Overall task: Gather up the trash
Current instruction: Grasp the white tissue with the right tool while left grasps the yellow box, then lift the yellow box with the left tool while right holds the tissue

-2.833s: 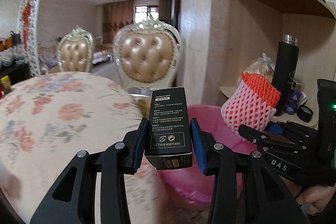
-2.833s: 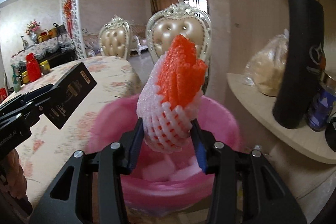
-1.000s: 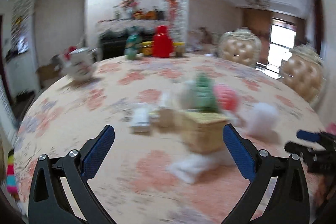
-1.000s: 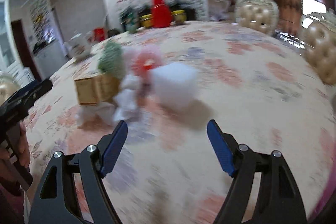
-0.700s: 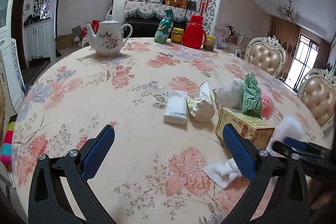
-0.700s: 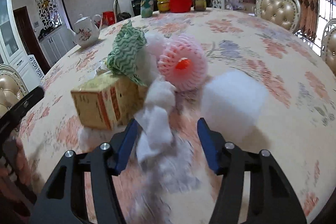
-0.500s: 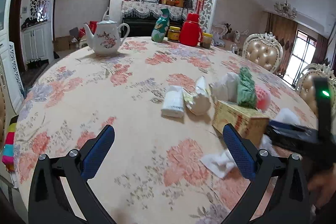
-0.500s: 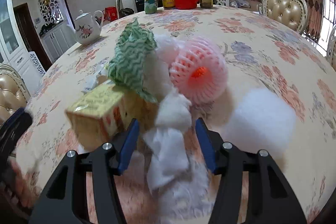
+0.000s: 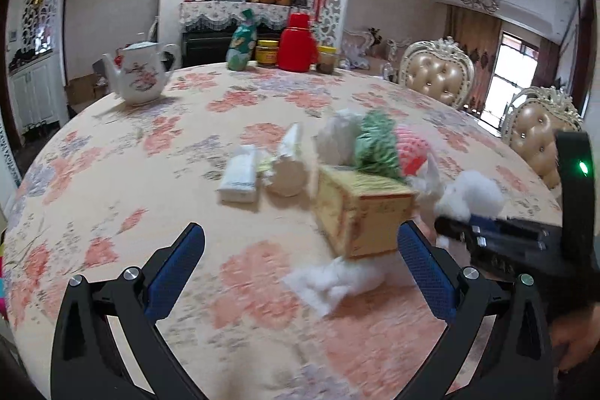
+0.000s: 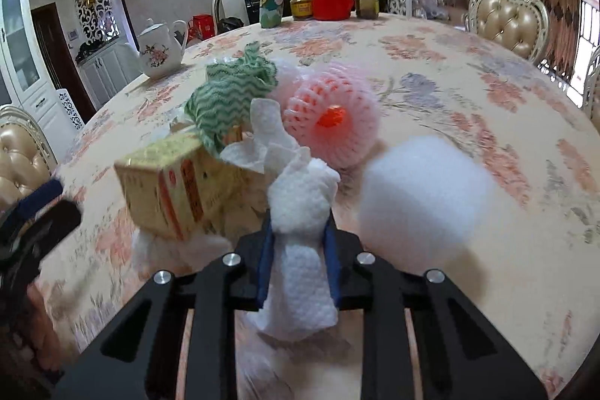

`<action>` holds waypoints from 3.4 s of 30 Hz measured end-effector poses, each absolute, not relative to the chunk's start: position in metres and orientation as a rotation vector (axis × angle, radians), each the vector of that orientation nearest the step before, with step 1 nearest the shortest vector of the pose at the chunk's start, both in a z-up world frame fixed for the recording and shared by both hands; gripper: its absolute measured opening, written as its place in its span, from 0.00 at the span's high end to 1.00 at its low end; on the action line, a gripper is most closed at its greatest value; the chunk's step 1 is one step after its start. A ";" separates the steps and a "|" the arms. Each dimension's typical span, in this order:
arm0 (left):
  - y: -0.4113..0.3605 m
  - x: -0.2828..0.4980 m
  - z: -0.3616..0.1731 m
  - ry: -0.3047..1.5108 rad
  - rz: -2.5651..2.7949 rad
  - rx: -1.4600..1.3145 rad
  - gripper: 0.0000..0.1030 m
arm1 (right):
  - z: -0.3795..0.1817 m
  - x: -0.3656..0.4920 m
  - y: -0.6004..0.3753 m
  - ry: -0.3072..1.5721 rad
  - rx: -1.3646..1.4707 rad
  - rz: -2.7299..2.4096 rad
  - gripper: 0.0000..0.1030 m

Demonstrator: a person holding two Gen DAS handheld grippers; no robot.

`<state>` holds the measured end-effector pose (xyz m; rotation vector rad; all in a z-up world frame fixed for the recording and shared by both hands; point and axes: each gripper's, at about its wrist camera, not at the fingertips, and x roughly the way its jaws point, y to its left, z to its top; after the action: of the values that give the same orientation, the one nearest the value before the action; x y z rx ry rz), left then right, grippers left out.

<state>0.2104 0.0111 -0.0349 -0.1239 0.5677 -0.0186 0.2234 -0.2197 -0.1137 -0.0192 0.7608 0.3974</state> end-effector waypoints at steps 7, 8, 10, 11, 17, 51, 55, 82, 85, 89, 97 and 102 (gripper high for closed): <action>-0.025 0.248 -0.036 0.618 -0.038 -0.072 0.06 | -0.110 0.191 -0.259 0.725 0.043 0.364 0.77; -0.030 0.256 -0.036 0.627 -0.034 -0.068 0.06 | -0.110 0.188 -0.263 0.720 0.050 0.359 0.77; -0.037 0.267 -0.038 0.641 -0.019 -0.045 0.06 | -0.108 0.184 -0.268 0.706 0.059 0.351 0.77; -0.040 0.273 -0.040 0.651 -0.007 -0.029 0.06 | -0.108 0.183 -0.269 0.699 0.059 0.347 0.77; -0.038 0.283 -0.048 0.680 0.011 -0.031 0.20 | -0.108 0.183 -0.271 0.695 0.076 0.353 0.77; 0.002 0.188 -0.016 0.390 -0.016 -0.089 0.53 | -0.099 0.168 -0.260 0.614 0.040 0.335 0.77; 0.008 0.187 -0.028 0.489 -0.047 -0.102 0.52 | -0.100 0.168 -0.260 0.624 0.053 0.339 0.77; 0.021 0.191 -0.070 0.813 -0.086 -0.172 0.40 | -0.102 0.160 -0.255 0.633 0.082 0.384 0.76; 0.025 0.183 -0.064 0.756 -0.061 -0.197 0.42 | -0.102 0.159 -0.253 0.633 0.077 0.386 0.76; 0.020 0.179 -0.059 0.726 -0.060 -0.163 0.49 | -0.102 0.157 -0.250 0.633 0.069 0.390 0.76; 0.019 0.156 -0.028 0.553 0.005 -0.092 0.50 | -0.099 0.144 -0.231 0.627 0.031 0.440 0.76; 0.016 0.145 -0.019 0.473 0.020 -0.053 0.50 | -0.087 0.133 -0.221 0.587 0.027 0.465 0.76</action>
<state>0.1449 0.0158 -0.0188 -0.0533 0.4734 0.0201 0.1334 -0.2210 -0.0874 0.0270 0.5873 0.4646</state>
